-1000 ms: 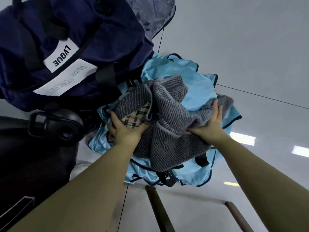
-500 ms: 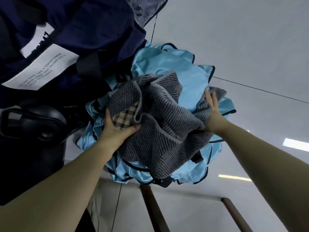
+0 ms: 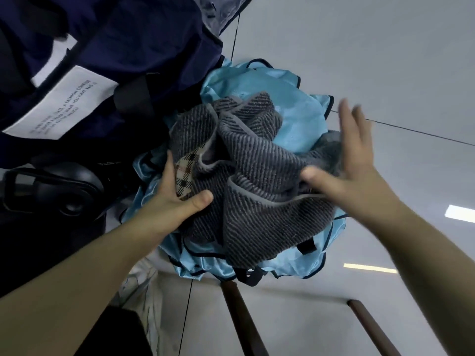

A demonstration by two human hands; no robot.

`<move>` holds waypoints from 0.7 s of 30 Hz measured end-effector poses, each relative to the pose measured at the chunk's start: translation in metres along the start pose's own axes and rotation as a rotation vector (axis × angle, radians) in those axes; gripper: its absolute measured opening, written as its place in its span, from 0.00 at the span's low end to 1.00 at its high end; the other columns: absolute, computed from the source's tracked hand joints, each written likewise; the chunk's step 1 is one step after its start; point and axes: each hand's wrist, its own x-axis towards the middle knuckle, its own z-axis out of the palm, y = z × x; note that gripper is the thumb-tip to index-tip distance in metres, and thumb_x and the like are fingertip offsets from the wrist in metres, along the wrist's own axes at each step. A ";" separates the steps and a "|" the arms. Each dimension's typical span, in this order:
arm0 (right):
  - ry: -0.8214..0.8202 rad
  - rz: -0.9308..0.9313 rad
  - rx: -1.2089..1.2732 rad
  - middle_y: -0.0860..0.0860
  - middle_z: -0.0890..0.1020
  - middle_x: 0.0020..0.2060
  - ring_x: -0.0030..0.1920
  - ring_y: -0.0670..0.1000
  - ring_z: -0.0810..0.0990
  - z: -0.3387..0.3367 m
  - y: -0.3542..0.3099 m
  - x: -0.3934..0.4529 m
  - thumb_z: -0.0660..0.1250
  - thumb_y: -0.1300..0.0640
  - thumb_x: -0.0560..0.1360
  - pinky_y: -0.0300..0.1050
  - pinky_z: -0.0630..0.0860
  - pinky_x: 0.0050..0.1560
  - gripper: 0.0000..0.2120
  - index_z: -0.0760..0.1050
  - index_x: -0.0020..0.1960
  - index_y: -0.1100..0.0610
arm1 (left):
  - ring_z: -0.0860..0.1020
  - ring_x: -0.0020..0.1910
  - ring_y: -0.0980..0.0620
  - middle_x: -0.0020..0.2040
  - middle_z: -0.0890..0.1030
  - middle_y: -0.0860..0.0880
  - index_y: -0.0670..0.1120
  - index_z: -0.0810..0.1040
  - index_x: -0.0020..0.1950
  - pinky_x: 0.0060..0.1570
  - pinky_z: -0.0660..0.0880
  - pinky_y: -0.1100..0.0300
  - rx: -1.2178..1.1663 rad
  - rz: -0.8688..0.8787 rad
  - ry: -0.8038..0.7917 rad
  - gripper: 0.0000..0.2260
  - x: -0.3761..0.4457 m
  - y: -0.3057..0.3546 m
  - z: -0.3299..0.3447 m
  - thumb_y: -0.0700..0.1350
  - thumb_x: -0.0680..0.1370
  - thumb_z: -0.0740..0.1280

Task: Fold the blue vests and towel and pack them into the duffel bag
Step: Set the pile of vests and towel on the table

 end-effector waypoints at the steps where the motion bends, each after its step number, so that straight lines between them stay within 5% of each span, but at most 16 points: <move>1: 0.046 -0.156 -0.130 0.41 0.38 0.75 0.77 0.53 0.35 0.010 -0.020 -0.002 0.60 0.20 0.56 0.64 0.41 0.73 0.54 0.36 0.73 0.32 | 0.60 0.73 0.58 0.76 0.57 0.61 0.69 0.42 0.74 0.72 0.61 0.51 0.009 -0.004 0.004 0.63 0.001 -0.001 0.001 0.72 0.48 0.76; 5: -0.026 -0.498 -0.419 0.49 0.44 0.78 0.76 0.59 0.34 0.067 -0.060 0.001 0.58 0.24 0.64 0.69 0.38 0.69 0.48 0.46 0.77 0.41 | 0.52 0.76 0.57 0.77 0.48 0.62 0.72 0.44 0.72 0.74 0.55 0.45 0.057 0.010 0.030 0.53 0.001 0.002 0.005 0.76 0.54 0.70; 8: -0.012 -0.449 -0.520 0.50 0.45 0.78 0.76 0.60 0.37 0.083 -0.042 0.011 0.57 0.24 0.65 0.70 0.39 0.69 0.47 0.47 0.77 0.42 | 0.41 0.77 0.55 0.78 0.38 0.57 0.74 0.42 0.71 0.73 0.46 0.46 0.312 -0.023 0.221 0.47 -0.002 0.014 0.010 0.79 0.56 0.58; 10: 0.001 -0.397 -0.551 0.51 0.45 0.78 0.76 0.61 0.38 0.082 -0.025 0.014 0.57 0.23 0.64 0.70 0.40 0.69 0.50 0.44 0.78 0.43 | 0.40 0.77 0.54 0.77 0.37 0.56 0.78 0.40 0.66 0.74 0.45 0.44 0.435 0.156 0.297 0.36 -0.003 0.023 0.017 0.75 0.62 0.54; 12: 0.022 -0.375 -0.602 0.52 0.47 0.78 0.76 0.61 0.40 0.078 -0.010 0.015 0.57 0.23 0.62 0.69 0.40 0.68 0.53 0.43 0.78 0.46 | 0.39 0.76 0.54 0.75 0.40 0.63 0.81 0.44 0.64 0.74 0.44 0.40 0.567 0.345 0.228 0.27 0.002 0.026 0.025 0.72 0.67 0.51; 14: 0.023 -0.331 -0.646 0.53 0.46 0.78 0.76 0.60 0.40 0.071 0.005 0.015 0.57 0.22 0.60 0.70 0.40 0.68 0.55 0.41 0.78 0.46 | 0.35 0.76 0.52 0.72 0.39 0.67 0.83 0.48 0.61 0.72 0.42 0.36 0.670 0.316 0.147 0.23 0.010 0.023 0.030 0.74 0.67 0.48; 17: 0.020 -0.116 -0.643 0.52 0.39 0.78 0.75 0.58 0.34 0.057 0.032 0.014 0.57 0.20 0.54 0.69 0.37 0.69 0.62 0.29 0.75 0.45 | 0.31 0.74 0.49 0.74 0.31 0.63 0.81 0.41 0.58 0.71 0.42 0.32 0.804 0.088 0.086 0.34 0.018 0.012 0.032 0.80 0.59 0.57; 21: -0.023 0.163 -0.458 0.50 0.32 0.76 0.75 0.57 0.31 0.050 0.057 0.021 0.63 0.23 0.47 0.72 0.39 0.70 0.68 0.24 0.71 0.44 | 0.32 0.75 0.46 0.73 0.27 0.57 0.74 0.26 0.61 0.72 0.45 0.34 0.762 0.031 0.184 0.57 0.021 -0.005 0.030 0.68 0.55 0.73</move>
